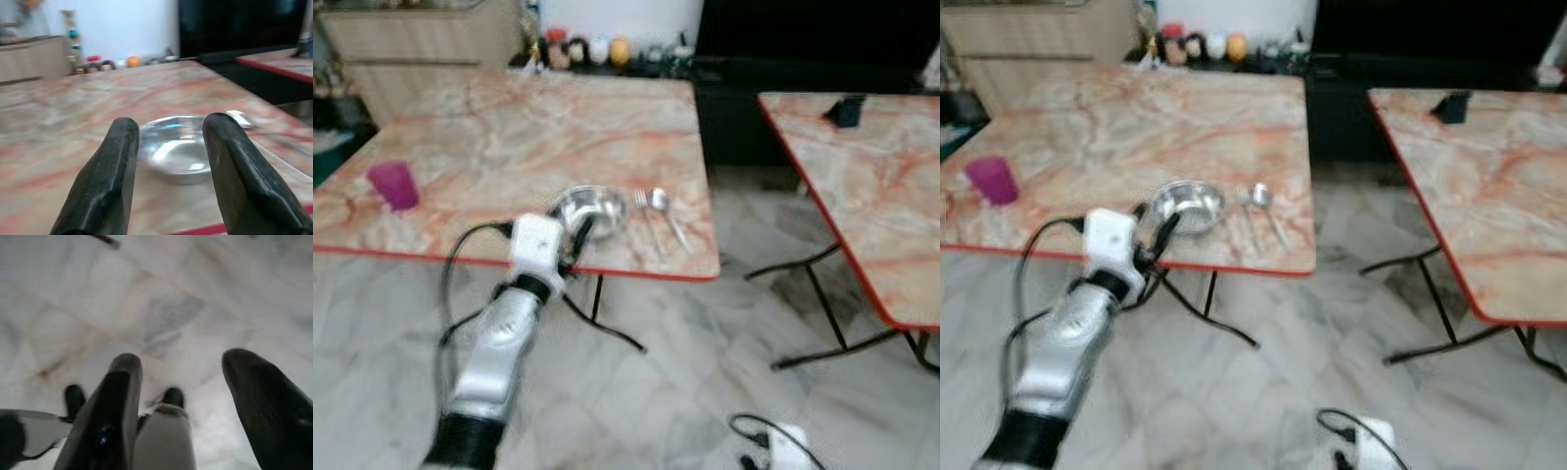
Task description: Setting the table
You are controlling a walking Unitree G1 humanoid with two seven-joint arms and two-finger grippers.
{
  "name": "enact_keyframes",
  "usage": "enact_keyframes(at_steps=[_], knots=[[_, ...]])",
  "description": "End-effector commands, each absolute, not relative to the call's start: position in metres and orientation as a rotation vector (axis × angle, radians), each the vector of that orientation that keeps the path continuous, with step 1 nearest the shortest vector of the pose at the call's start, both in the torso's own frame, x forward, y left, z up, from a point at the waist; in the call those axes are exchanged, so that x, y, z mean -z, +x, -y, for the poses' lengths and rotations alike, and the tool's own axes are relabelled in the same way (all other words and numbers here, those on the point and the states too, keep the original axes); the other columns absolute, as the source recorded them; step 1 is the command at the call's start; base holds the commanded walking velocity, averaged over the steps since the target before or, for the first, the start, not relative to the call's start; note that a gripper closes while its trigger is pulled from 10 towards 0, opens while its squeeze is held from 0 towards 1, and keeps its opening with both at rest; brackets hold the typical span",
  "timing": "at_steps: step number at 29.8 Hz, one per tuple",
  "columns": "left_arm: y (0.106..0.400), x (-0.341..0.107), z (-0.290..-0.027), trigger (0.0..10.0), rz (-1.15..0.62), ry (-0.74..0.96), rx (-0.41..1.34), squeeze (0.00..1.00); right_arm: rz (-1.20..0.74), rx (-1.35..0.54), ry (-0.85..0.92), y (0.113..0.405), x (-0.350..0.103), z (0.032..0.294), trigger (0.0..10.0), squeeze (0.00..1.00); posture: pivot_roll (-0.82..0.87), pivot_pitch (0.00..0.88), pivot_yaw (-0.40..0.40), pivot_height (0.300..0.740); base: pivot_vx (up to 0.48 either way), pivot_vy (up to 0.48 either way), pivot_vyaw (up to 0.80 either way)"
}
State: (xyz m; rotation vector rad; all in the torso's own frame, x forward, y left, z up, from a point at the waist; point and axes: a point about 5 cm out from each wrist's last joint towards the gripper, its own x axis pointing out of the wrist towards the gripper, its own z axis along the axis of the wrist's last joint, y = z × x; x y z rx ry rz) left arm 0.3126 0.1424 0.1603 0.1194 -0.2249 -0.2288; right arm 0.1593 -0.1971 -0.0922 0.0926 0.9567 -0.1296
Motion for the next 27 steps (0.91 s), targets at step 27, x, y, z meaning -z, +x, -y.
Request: enact_keyframes(at_steps=[27], knots=[[0.310, -0.150, -0.132, 10.0, 0.177, 0.136, 0.289, 0.00, -0.952, 0.166, 0.099, 0.156, 0.092, 0.207, 10.0, 0.00, 0.12, 0.000, -0.028, 0.740, 0.063, 0.011, 0.00]])
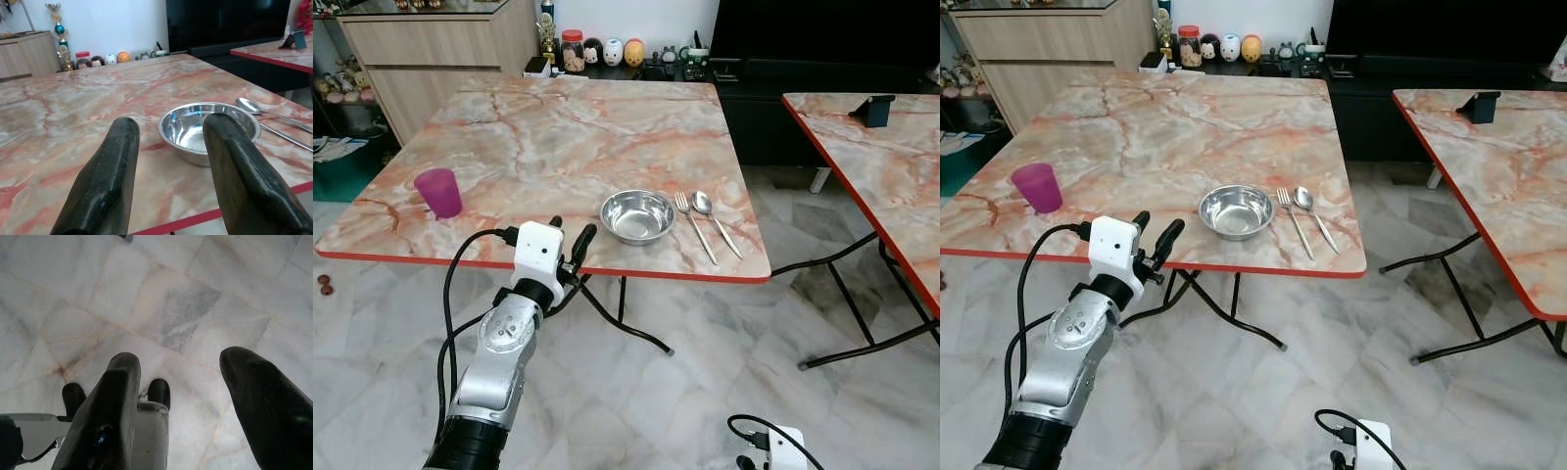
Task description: Setting the table
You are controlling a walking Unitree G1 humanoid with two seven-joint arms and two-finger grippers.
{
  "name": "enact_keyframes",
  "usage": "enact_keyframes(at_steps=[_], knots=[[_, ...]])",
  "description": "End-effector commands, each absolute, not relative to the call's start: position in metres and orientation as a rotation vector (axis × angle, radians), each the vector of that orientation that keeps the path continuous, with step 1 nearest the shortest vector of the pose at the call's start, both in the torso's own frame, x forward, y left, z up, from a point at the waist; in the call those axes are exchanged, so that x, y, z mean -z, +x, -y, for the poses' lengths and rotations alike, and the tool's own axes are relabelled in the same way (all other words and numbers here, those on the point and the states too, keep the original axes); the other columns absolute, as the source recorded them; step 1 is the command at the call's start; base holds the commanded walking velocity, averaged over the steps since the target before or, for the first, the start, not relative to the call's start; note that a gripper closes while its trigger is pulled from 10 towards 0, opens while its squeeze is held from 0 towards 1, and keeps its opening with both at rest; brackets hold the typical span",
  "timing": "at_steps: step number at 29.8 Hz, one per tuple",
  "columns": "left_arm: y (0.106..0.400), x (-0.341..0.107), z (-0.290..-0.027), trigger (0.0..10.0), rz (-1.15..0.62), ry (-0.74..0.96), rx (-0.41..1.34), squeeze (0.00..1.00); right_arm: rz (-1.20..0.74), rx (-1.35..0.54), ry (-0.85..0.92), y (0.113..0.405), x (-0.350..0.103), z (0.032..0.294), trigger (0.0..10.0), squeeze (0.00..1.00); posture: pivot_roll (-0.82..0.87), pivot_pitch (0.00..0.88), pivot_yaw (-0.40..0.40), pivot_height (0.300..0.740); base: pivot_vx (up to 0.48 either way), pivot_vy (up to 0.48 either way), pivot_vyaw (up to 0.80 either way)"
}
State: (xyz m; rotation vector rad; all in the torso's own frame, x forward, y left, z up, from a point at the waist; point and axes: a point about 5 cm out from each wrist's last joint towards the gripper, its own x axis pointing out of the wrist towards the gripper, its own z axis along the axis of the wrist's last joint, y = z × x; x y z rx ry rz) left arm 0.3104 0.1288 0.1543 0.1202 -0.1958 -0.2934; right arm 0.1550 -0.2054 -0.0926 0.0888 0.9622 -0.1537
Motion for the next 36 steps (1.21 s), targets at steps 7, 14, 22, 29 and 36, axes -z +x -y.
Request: enact_keyframes(at_steps=[7, 14, 22, 29, 36], knots=[[0.3080, -0.1478, -0.1332, 10.0, 0.173, 0.137, 0.287, 0.00, -0.952, 0.155, 0.093, 0.1558, 0.0918, 0.2066, 10.0, 0.00, 0.11, 0.000, -0.029, 0.740, 0.176, 0.000, 0.00], [0.3095, -0.1492, -0.1324, 10.0, 0.178, 0.137, 0.291, 0.00, -0.954, 0.156, 0.094, 0.1547, 0.0924, 0.2057, 10.0, 0.00, 0.11, 0.000, -0.022, 0.740, 0.265, 0.000, 0.00], [0.3108, -0.1512, -0.1306, 10.0, 0.184, 0.140, 0.298, 0.00, -0.954, 0.156, 0.096, 0.1548, 0.0924, 0.2053, 10.0, 0.00, 0.12, 0.000, -0.024, 0.740, 0.263, 0.000, 0.00], [0.3103, -0.1509, -0.1312, 10.0, 0.183, 0.139, 0.290, 0.00, -0.952, 0.157, 0.095, 0.1560, 0.0918, 0.2064, 10.0, 0.00, 0.12, 0.000, -0.031, 0.740, 0.267, 0.000, 0.00], [0.3109, -0.1508, -0.1310, 10.0, 0.183, 0.134, 0.286, 0.00, -0.955, 0.167, 0.102, 0.1564, 0.0916, 0.2075, 10.0, 0.00, 0.12, 0.000, -0.035, 0.740, 0.265, 0.000, 0.00]])
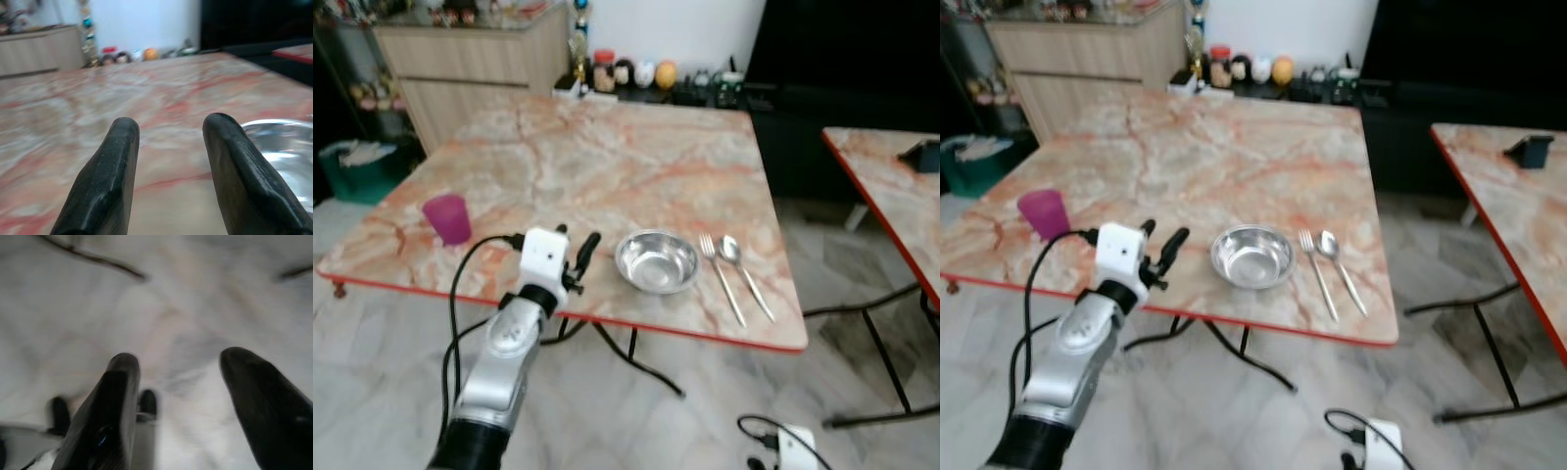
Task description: Setting the table
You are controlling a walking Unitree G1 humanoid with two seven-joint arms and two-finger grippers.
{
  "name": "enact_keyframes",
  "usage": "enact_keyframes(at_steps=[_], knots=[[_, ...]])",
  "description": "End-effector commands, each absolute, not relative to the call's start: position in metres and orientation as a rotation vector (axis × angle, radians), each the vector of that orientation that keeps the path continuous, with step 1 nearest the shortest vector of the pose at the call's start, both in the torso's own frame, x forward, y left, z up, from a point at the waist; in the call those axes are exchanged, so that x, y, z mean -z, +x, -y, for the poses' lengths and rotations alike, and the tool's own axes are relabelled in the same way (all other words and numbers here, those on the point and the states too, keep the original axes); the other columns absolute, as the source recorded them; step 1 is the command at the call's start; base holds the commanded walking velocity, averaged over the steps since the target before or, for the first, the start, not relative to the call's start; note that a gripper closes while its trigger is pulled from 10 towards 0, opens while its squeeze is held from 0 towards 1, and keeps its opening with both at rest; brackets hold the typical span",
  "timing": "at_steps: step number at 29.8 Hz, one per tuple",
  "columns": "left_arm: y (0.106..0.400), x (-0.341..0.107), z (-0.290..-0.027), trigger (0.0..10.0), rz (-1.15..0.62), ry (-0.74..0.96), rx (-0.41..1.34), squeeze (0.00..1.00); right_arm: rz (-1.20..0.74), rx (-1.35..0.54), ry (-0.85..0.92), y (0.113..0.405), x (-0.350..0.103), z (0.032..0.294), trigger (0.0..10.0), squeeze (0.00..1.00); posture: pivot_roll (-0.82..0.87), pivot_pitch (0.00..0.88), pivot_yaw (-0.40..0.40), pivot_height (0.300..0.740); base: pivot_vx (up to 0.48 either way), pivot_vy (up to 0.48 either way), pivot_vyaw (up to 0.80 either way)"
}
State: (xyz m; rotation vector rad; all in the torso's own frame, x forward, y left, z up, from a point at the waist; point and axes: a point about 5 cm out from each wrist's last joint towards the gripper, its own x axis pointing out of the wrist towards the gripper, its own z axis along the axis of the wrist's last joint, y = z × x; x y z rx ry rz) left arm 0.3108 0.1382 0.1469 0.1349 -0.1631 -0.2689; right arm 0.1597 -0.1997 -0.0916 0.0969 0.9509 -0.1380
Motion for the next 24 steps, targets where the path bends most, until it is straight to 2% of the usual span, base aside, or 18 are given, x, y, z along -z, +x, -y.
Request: enact_keyframes(at_steps=[1, 10, 15, 23, 24], knots=[[0.311, -0.151, -0.131, 10.0, 0.183, 0.134, 0.286, 0.00, -0.956, 0.168, 0.102, 0.156, 0.092, 0.208, 10.0, 0.00, 0.12, 0.000, -0.035, 0.740, 0.262, 0.000, 0.00], [0.311, -0.151, -0.132, 10.0, 0.184, 0.133, 0.280, 0.00, -0.965, 0.165, 0.097, 0.156, 0.092, 0.209, 10.0, 0.00, 0.13, 0.000, -0.038, 0.740, 0.263, 0.000, -0.52], [0.310, -0.150, -0.132, 10.0, 0.170, 0.134, 0.291, 0.00, -0.959, 0.164, 0.096, 0.157, 0.091, 0.209, 10.0, 0.00, 0.13, 0.000, -0.039, 0.740, 0.051, 0.000, 0.00], [0.302, -0.145, -0.130, 10.0, 0.040, -0.010, 0.372, 0.00, -0.960, 0.163, 0.093, 0.157, 0.091, 0.209, 10.0, 0.00, 0.13, 0.000, -0.034, 0.740, 0.000, 0.000, 0.00], [0.300, -0.145, -0.133, 10.0, 0.017, -0.022, 0.376, 0.44, -0.960, 0.163, 0.092, 0.157, 0.091, 0.209, 10.0, 0.00, 0.13, 0.000, -0.034, 0.740, 0.000, 0.000, 0.00]])
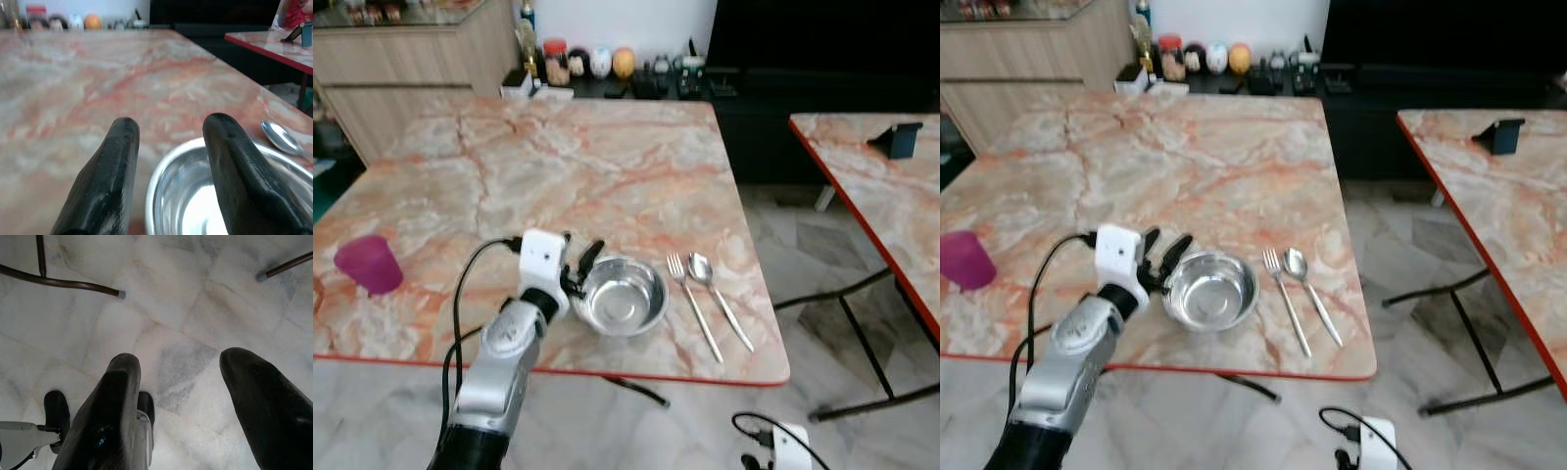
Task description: Setting the table
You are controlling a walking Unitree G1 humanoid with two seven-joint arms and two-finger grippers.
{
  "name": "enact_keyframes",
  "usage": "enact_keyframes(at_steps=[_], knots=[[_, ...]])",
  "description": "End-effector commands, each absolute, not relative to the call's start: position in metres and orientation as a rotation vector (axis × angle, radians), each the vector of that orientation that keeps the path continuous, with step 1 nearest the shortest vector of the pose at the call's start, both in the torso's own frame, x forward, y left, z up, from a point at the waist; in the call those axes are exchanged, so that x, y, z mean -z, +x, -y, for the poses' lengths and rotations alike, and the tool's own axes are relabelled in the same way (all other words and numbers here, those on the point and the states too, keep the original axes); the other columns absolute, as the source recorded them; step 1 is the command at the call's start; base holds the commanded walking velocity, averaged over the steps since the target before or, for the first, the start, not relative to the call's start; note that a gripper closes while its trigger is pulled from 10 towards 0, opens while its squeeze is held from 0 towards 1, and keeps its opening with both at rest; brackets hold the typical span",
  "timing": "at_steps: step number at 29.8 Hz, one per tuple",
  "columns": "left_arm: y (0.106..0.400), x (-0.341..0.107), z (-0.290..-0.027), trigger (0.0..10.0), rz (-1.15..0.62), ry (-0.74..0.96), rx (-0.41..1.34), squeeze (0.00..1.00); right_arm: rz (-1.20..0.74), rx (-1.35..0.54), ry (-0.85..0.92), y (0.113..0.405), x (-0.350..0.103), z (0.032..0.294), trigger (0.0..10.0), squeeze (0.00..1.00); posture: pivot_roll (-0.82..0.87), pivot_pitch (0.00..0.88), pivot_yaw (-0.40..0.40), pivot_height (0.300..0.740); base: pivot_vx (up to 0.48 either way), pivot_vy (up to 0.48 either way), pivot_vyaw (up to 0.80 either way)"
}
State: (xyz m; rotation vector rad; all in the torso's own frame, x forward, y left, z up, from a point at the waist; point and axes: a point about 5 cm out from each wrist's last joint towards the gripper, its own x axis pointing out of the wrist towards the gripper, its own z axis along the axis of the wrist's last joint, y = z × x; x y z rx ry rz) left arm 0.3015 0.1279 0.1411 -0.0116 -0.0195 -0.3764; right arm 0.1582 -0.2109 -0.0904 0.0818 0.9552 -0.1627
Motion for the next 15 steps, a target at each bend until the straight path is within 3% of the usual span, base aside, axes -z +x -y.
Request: enact_keyframes(at_steps=[1, 10, 15], knots=[[0.298, -0.144, -0.136, 10.0, -0.014, -0.019, 0.377, 1.00, -0.961, 0.162, 0.092, 0.157, 0.091, 0.209, 10.0, 0.00, 0.13, 0.000, -0.034, 0.740, 0.000, 0.000, 0.00], [0.295, -0.141, -0.141, 10.0, -0.120, -0.129, 0.354, 1.00, -0.965, 0.156, 0.088, 0.156, 0.092, 0.209, 10.0, 0.00, 0.15, 0.000, -0.027, 0.740, 0.000, 0.000, 0.00], [0.304, -0.138, -0.142, 10.0, -0.219, -0.243, 0.258, 1.00, -0.967, 0.162, 0.095, 0.155, 0.092, 0.207, 10.0, 0.00, 0.14, 0.000, -0.015, 0.740, 0.000, 0.000, 0.00]])
